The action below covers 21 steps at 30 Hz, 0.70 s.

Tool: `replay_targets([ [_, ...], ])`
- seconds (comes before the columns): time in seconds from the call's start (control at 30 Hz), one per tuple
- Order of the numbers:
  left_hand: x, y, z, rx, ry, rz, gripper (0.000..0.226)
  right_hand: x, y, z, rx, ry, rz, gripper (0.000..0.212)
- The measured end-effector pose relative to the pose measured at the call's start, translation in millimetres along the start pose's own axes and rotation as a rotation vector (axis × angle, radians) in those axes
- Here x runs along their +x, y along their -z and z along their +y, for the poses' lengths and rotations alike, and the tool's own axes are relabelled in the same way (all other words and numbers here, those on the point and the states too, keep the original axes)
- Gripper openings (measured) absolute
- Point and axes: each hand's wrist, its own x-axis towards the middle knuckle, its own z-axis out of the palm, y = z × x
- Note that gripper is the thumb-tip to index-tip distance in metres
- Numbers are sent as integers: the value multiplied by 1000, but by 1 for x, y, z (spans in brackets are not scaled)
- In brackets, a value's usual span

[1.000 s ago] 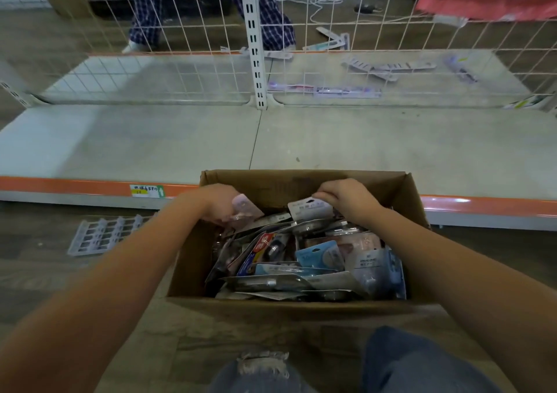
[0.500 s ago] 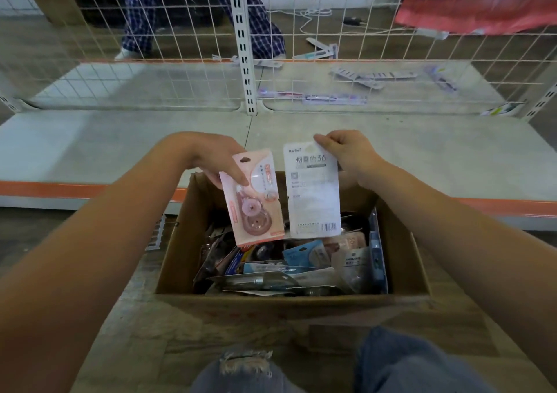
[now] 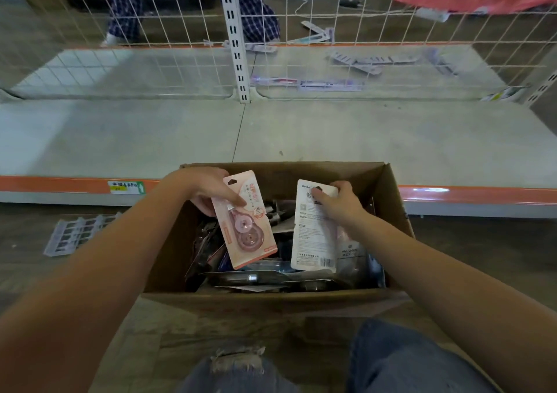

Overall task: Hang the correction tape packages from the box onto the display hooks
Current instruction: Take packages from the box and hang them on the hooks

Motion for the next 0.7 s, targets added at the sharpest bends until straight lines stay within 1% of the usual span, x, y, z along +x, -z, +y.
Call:
replay_targets([
  [0.07,-2,5,0,-24,5,-64,43,-5,-6,3,45,-12,4,82],
  [0.13,-3,7,0,-104,-14,-71,40,-9,-15,3,28,-20,20,96],
  [0.23,0,0,-2,-234,-54,10,34,-15,-28,-2,-89,-64,19,108],
  [0.33,4,-17,-8,-397,-73,82,29,-18,-38,-3,-255,-99,-30,117],
  [0.43,4,-36,-12,-483,-55,29,36,-21,-40,0,-313,-137,-95,117],
  [0.53,0,-46,-14,-500,-94,-18,35,-21,-38,4,-244,-153,-131,110],
  [0.63,-4,-52,-16,-475,-179,-30,36,-22,-37,5,-160,-175,-128,111],
  [0.67,-7,-54,-16,-443,-207,-42,35,-22,-35,6,-141,-185,-118,109],
  [0.7,-10,-55,-16,-387,-231,-57,34,-22,-34,7,-106,-195,-116,103],
])
